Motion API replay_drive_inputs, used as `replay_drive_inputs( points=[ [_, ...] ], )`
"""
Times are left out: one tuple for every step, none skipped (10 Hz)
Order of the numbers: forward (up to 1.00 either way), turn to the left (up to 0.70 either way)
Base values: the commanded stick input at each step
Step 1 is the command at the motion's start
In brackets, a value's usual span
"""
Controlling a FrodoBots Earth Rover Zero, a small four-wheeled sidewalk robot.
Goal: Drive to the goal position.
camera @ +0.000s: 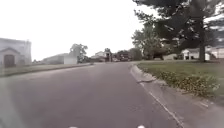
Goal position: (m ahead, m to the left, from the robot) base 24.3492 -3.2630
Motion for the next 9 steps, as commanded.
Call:
replay_drive_inputs(
  points=[
    [1.0,-0.01],
    [1.0,0.0],
    [1.0,0.0],
    [1.0,0.0],
    [1.0,-0.38],
    [1.0,-0.39],
    [1.0,-0.23],
    [1.0,0.0],
    [1.0,0.0]
  ],
)
